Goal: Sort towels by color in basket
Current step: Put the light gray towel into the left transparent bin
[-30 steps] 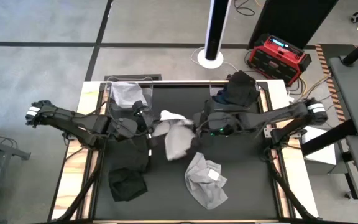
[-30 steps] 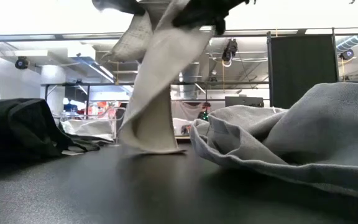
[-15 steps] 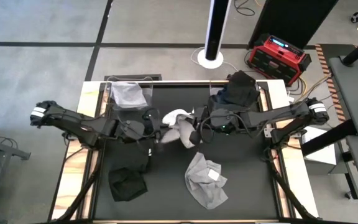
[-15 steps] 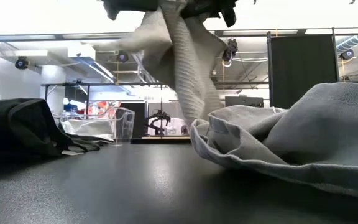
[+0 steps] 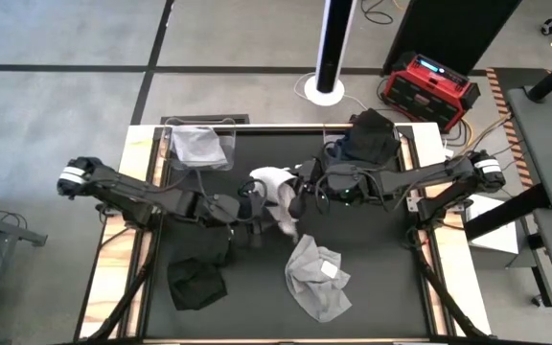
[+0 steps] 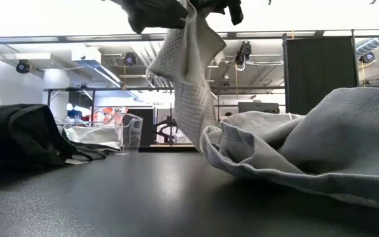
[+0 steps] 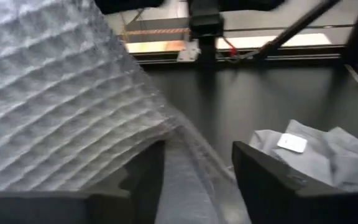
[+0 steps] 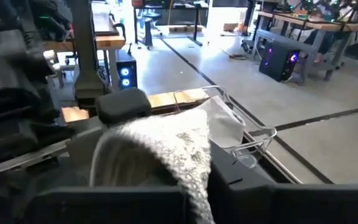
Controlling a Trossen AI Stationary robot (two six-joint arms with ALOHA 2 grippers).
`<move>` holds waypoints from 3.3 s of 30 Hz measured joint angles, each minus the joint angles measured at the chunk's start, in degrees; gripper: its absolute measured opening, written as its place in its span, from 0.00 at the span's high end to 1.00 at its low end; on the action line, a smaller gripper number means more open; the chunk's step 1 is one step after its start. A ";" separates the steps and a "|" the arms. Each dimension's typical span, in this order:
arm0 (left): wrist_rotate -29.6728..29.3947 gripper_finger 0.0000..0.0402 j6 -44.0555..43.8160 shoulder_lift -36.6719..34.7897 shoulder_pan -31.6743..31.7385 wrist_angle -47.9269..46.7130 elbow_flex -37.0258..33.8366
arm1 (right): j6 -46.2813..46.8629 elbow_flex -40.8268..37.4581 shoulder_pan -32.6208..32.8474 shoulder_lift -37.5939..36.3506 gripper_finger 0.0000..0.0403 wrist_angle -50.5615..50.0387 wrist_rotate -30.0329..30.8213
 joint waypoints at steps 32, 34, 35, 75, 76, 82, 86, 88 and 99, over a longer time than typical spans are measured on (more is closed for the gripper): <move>1.05 0.33 12.13 -13.34 -2.93 -4.53 -0.54 | -8.11 -24.97 -3.50 -8.50 0.98 36.10 -21.96; 4.95 0.33 13.83 -13.36 -2.84 -3.35 -1.55 | -8.11 -25.85 -3.48 -8.78 0.98 39.18 -25.52; 5.46 0.33 13.88 -13.34 -2.84 -2.04 -2.29 | -8.11 -25.86 -3.48 -8.89 0.98 39.62 -26.55; 2.74 0.38 0.46 1.26 1.65 18.85 -7.36 | -5.99 -25.31 -3.48 -9.46 0.98 36.48 -23.56; 2.75 0.41 0.69 1.68 1.70 18.76 -7.28 | -5.99 -25.31 -3.48 -9.46 0.98 36.46 -23.54; 2.78 0.78 2.49 2.57 1.79 17.21 -6.80 | -6.01 -25.29 -3.48 -9.51 0.98 35.69 -23.54; 2.81 0.97 3.04 1.30 1.77 14.96 -6.82 | -6.86 -25.29 -3.48 -10.26 0.98 32.72 -23.52; 2.81 0.98 4.18 -0.05 1.77 14.37 -6.84 | -6.17 -25.20 -3.48 -10.92 0.98 29.95 -23.39; 15.30 1.00 7.13 -11.87 1.97 8.23 -6.86 | -1.42 -25.22 -3.46 -13.38 0.76 11.30 -16.33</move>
